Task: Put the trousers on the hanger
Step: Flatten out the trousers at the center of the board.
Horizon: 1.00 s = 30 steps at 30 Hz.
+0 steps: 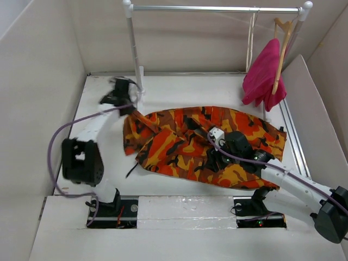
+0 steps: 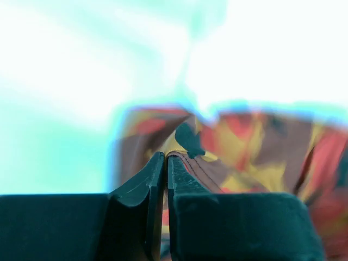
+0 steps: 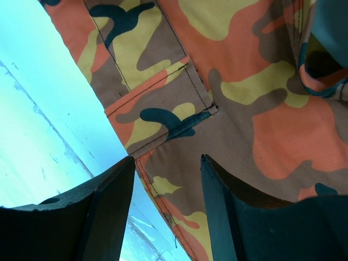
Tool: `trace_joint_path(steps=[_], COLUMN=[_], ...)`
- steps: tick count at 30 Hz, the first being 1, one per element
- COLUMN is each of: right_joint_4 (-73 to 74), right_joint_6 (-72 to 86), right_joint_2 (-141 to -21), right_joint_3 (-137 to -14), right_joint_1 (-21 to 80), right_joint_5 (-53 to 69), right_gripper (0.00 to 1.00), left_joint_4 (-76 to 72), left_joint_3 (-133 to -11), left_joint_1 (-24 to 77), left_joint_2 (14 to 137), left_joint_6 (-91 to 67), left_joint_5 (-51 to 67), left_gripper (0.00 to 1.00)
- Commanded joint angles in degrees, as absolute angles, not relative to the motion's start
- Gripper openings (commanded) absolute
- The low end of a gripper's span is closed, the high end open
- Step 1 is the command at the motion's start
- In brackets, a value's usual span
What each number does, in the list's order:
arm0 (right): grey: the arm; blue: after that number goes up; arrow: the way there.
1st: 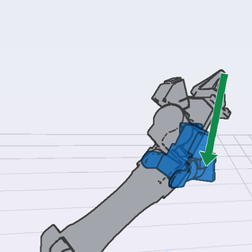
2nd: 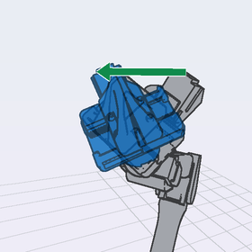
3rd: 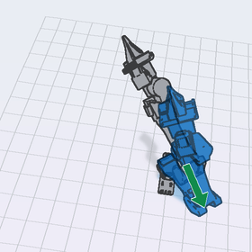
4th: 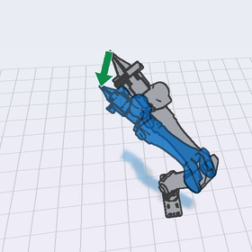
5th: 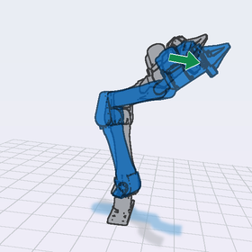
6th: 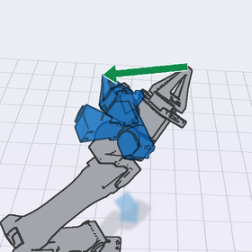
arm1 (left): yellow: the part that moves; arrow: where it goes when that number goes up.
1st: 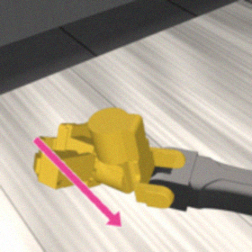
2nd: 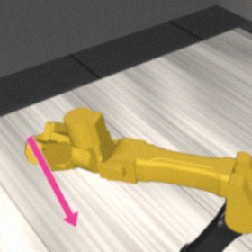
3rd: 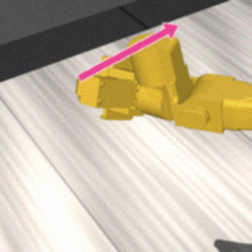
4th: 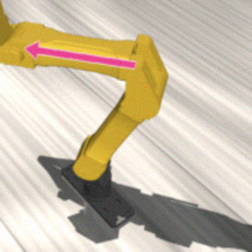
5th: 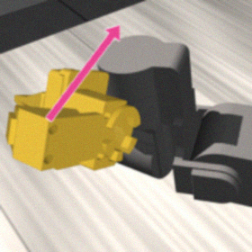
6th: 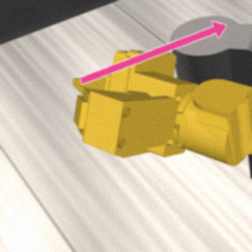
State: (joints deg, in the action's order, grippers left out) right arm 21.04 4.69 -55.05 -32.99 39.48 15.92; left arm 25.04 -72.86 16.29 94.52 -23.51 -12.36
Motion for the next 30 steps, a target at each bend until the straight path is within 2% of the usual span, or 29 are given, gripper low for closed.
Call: trace_joint_path(steps=[1,3,5,7,8,9,11,15,16,18,19,20,23,24,25,27,30], right_joint_4=[20.21,20.48,20.65,21.00,21.70,22.49,24.25,24.17,26.52,28.12,29.17,29.27,27.78,27.16,27.16,26.03,24.88], right_joint_6=[3.87,3.96,3.95,3.78,3.52,3.17,2.55,2.64,2.72,2.81,3.16,3.16,2.37,0.81,0.79,0.70,-2.63], right_joint_2=[-53.44,-53.35,-53.18,-53.09,-53.00,-52.65,-51.77,-50.63,-50.89,-51.41,-51.50,-51.76,-53.95,-56.05,-56.07,-58.61,-61.17], right_joint_3=[-33.58,-33.22,-32.70,-32.35,-32.43,-32.69,-32.70,-31.99,-33.04,-34.36,-35.50,-35.94,-37.08,-38.13,-38.58,-38.85,-38.50], right_joint_1=[39.99,39.99,39.99,39.99,39.99,39.99,39.99,39.99,39.99,39.38,37.37,36.31,29.99,22.84,22.76,17.95,7.41], right_joint_5=[15.47,16.17,16.78,17.57,17.93,17.84,16.80,13.72,11.71,5.82,4.67,3.09,1.24,1.32,0.88,0.35,0.44], right_gripper=[0.57,0.57,0.58,0.62,0.64,0.65,0.68,0.69,0.66,0.44,0.08,0.00,0.00,0.39,0.39,0.69,0.79], left_joint_4=[23.74,22.24,22.76,24.16,25.65,26.97,28.04,26.02,25.75,24.88,24.18,23.73,21.80,21.19,21.18,21.71,22.93], left_joint_3=[-77.43,-78.39,-81.02,-85.24,-86.82,-89.53,-90.18,-87.64,-86.58,-82.04,-80.00,-77.98,-69.19,-64.56,-64.51,-61.62,-59.94], left_joint_1=[-1.45,-11.19,-14.66,-17.31,-18.27,-19.50,-23.54,-21.11,-19.61,-13.73,-11.54,-7.16,-0.72,6.26,6.33,13.60,23.24], left_joint_2=[82.72,82.88,86.99,93.65,95.52,97.19,99.14,94.49,92.13,89.05,85.81,84.39,78.76,75.88,75.85,74.10,74.09], left_joint_6=[-23.82,-24.60,-25.75,-27.07,-27.59,-28.29,-29.27,-27.43,-27.16,-26.72,-26.72,-26.98,-28.38,-30.22,-30.23,-31.81,-32.87], left_joint_5=[-11.44,-6.51,-5.89,-5.88,-5.37,-4.58,1.80,3.61,3.78,2.91,2.12,0.63,0.62,-2.17,-2.20,-3.51,-7.54], left_gripper=[0.00,0.00,0.00,0.21,0.48,0.63,0.82,0.89,0.89,0.85,0.83,0.81,0.78,0.77,0.77,0.76,0.76])
